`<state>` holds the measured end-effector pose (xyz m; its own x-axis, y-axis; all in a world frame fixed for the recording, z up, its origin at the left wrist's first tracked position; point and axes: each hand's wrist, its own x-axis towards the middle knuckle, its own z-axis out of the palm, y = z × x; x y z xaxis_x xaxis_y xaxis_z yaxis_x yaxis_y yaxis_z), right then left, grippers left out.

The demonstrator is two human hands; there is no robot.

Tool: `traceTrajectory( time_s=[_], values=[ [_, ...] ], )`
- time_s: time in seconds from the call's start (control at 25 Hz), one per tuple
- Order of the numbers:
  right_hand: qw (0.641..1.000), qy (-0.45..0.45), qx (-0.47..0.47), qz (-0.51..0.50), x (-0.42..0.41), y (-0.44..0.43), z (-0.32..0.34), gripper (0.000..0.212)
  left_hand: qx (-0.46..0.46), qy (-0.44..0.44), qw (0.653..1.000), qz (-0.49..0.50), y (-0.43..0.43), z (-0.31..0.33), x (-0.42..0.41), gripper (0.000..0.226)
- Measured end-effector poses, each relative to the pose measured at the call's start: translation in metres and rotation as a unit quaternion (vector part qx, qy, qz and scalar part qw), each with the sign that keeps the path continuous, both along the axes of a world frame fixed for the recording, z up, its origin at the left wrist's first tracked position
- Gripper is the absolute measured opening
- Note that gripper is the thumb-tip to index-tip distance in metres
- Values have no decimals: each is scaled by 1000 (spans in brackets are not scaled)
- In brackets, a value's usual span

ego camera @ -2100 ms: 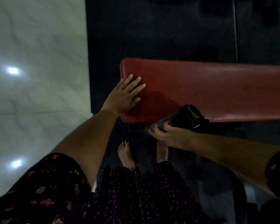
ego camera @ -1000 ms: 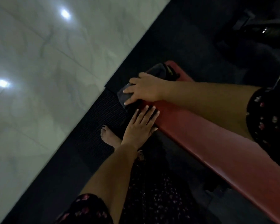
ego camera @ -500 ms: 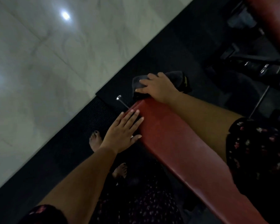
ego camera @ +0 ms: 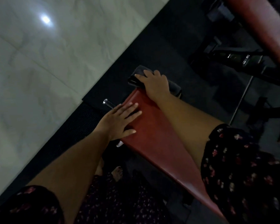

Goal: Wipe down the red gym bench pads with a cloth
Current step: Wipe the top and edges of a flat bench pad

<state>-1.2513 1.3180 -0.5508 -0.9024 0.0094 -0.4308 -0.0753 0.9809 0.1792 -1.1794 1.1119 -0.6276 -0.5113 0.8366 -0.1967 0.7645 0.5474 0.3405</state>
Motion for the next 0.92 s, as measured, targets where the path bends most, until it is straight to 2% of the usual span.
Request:
traceTrajectory(
  time_s=[0.12, 0.24, 0.48, 0.6, 0.72, 0.92],
  values=[
    [997, -1, -35, -66, 3, -2, 2, 48, -50, -70, 996, 31, 2, 10, -1, 87],
    [988, 28, -49, -144, 11, 10, 23, 45, -87, -63, 994, 4, 4, 32, -14, 82],
    [975, 75, -74, -197, 80, 53, 103, 49, -25, -53, 995, 77, 27, 122, -43, 68],
    [973, 100, -35, -203, 122, 63, 152, 46, 5, -24, 998, 58, 44, 188, -41, 59],
    [970, 117, -16, -213, 155, 71, 207, 42, -24, -12, 999, 34, 60, 249, -27, 58],
    [950, 98, -50, -292, 214, 70, 270, 28, -51, -15, 998, -16, 90, 307, -1, 57]
  ],
)
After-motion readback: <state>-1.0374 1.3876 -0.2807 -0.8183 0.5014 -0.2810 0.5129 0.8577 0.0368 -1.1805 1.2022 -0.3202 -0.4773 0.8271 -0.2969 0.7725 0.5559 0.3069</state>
